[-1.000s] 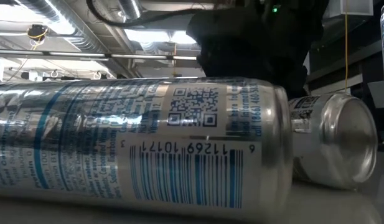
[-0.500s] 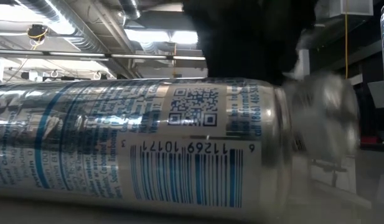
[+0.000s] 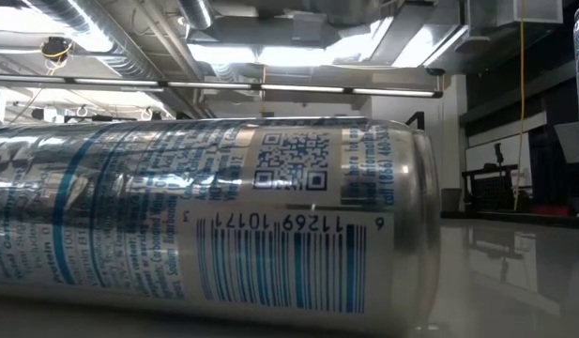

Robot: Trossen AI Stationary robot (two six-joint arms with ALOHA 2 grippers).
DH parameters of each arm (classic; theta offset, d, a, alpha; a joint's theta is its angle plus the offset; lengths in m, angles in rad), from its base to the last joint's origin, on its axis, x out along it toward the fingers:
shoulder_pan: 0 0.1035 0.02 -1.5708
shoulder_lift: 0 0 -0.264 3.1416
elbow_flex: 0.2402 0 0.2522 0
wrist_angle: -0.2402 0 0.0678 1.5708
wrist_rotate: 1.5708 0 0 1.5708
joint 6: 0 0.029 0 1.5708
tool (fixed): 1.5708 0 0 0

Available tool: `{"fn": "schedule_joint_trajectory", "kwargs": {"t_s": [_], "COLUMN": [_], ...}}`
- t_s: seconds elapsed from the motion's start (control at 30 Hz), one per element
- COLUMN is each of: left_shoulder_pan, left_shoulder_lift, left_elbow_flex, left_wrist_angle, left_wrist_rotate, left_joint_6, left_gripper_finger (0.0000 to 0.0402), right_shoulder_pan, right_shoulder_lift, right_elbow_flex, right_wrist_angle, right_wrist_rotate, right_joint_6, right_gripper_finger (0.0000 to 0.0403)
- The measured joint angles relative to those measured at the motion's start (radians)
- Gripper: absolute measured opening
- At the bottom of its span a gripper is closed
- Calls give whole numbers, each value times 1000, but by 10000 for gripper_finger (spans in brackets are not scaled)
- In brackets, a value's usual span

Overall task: Place canned beverage on shelf
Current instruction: Put the white blue soda can on the shelf

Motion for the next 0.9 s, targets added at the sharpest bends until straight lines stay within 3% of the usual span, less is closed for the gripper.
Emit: {"fn": "schedule_joint_trajectory", "kwargs": {"t_s": [0.13, 0.23, 0.33, 0.43, 0.73, 0.9], "left_shoulder_pan": [-9, -33, -69, -98, -118, -119], "left_shoulder_lift": [-46, -70, -75, -74, -29, 5], "left_elbow_flex": [0, 0, 0, 0, 0, 0], "left_wrist_angle": [13, 48, 84, 116, 360, 446], "left_wrist_rotate": [76, 106, 107, 107, -4, 12], "left_joint_6": [54, 73, 118, 196, 372, 439], "left_gripper_finger": [263, 263, 263, 263, 263, 263], "right_shoulder_pan": [-62, -114, -169, -218, -296, -298], "right_shoulder_lift": [-3, -4, -4, -4, -3, -3], "right_elbow_flex": [97, 118, 118, 118, 118, 118], "right_wrist_angle": [38, 186, 337, 448, 470, 474], "right_wrist_rotate": [-164, -363, -589, -737, -809, -881], "right_joint_6": [-181, -278, -299, -297, -269, -273], "right_gripper_finger": [256, 256, 256, 256, 257, 257]}}
